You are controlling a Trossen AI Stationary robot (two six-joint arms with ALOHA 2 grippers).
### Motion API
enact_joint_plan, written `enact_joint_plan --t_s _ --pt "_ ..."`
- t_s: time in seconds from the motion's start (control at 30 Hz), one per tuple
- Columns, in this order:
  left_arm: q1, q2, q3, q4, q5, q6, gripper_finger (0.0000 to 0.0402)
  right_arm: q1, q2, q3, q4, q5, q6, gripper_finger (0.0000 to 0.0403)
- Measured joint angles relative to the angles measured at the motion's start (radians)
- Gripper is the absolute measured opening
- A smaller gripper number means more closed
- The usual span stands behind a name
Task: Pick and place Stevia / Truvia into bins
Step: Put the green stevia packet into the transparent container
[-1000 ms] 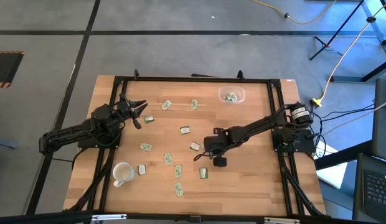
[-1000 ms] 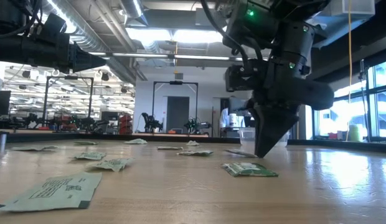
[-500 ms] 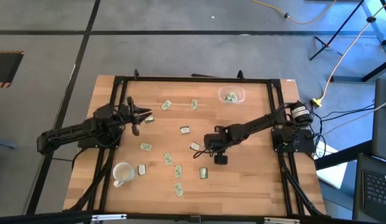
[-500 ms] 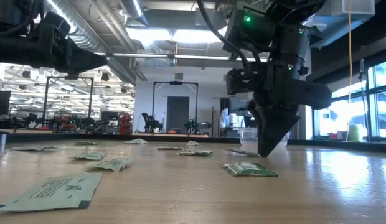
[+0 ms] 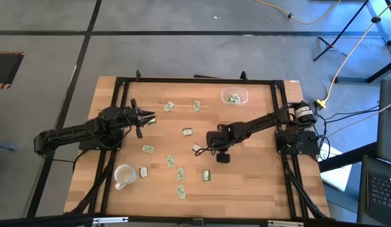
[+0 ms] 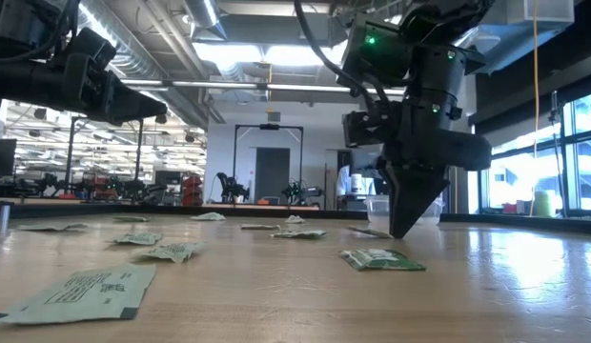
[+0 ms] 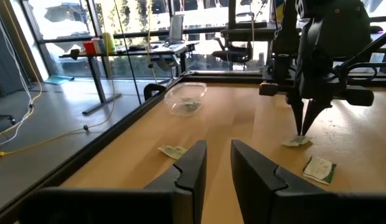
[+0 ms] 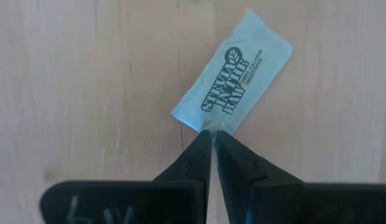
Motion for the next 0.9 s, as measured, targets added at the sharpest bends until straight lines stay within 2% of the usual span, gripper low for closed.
enact_joint_plan --t_s 0.23,0.63,0.9 --pt "0.0 0.0 0.0 0.0 0.0 0.0 0.0068 0.0 0.0 0.0 -0.001 0.001 -0.029 0.004" --pt "0.0 0.0 0.0 0.0 0.0 0.001 0.0068 -0.002 0.0 0.0 -0.004 0.017 -0.033 0.0135" --pt "0.0 0.0 0.0 0.0 0.0 0.001 0.0068 -0.002 0.007 0.043 -0.025 0.009 -0.066 0.0139"
